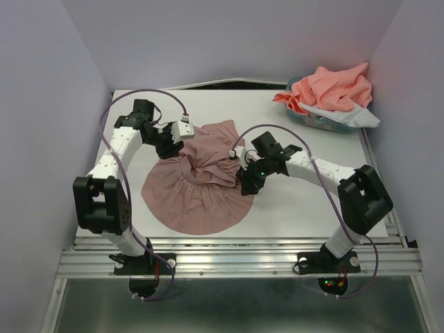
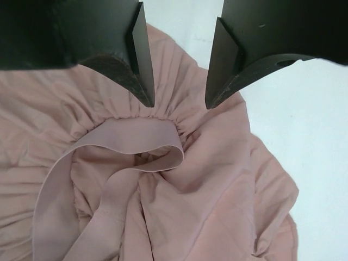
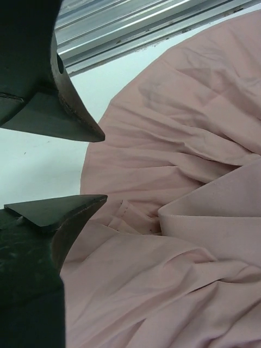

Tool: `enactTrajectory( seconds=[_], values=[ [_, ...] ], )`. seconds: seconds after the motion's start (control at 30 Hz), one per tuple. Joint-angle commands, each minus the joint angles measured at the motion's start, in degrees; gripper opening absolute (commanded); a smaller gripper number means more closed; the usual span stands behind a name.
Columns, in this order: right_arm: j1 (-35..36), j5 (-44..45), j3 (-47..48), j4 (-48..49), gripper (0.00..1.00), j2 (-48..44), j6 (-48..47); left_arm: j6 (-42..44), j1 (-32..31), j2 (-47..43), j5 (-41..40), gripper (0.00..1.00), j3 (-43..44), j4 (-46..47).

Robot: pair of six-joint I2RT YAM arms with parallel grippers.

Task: Fold and stack the skirts
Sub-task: Flatten the skirt out

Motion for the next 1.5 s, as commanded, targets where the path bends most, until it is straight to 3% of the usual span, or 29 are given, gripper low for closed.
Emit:
enactTrajectory(
  seconds=[0.0,0.23,0.5,0.67,0.83,0.97,1.23,1.3,1.33,1.47],
  values=[
    [0.0,-1.5,-0.3,7.9,0.49,1.3,1.9,9.4,-1.6,5.6,-2.8,0.56,6.3,-5.3],
    [0.0,-1.7,-1.8,16.6,0.54,5.4,6.9,8.6,-2.8,8.7,-2.9,0.69,7.7,-3.4],
    [1.3,5.6,-3.6,24.8,0.65,7.4,7.5,8.5,-2.8,7.5,-2.4,0.73,4.1,-0.6],
    [2.9,7.9,-4.6,27.2,0.64,7.5,3.6,12.1,-3.0,8.3,-2.8,0.74,5.1,-3.7],
    [4.1,10.2,-5.0,28.7,0.50,8.2,2.3,14.1,-4.3,9.7,-3.1,0.73,5.3,-6.9],
    [4.1,11.6,-4.7,30.3,0.22,7.8,2.6,14.7,-5.0,10.7,-3.8,0.69,4.4,-6.7],
    [4.1,11.3,-5.3,26.8,0.04,4.4,3.0,14.3,-6.5,14.4,-5.1,0.63,4.6,-4.8],
    [4.1,11.2,-5.3,26.2,0.01,3.7,3.6,14.0,-6.7,14.8,-5.5,0.57,4.6,-4.2],
    [4.1,11.3,-4.9,25.1,0.01,2.8,3.9,13.7,-6.7,15.0,-5.6,0.46,4.7,-3.8],
    [4.1,14.3,-3.9,21.5,0.01,-0.1,5.1,13.4,-6.5,12.7,-5.3,0.23,4.6,-4.1]
  ],
)
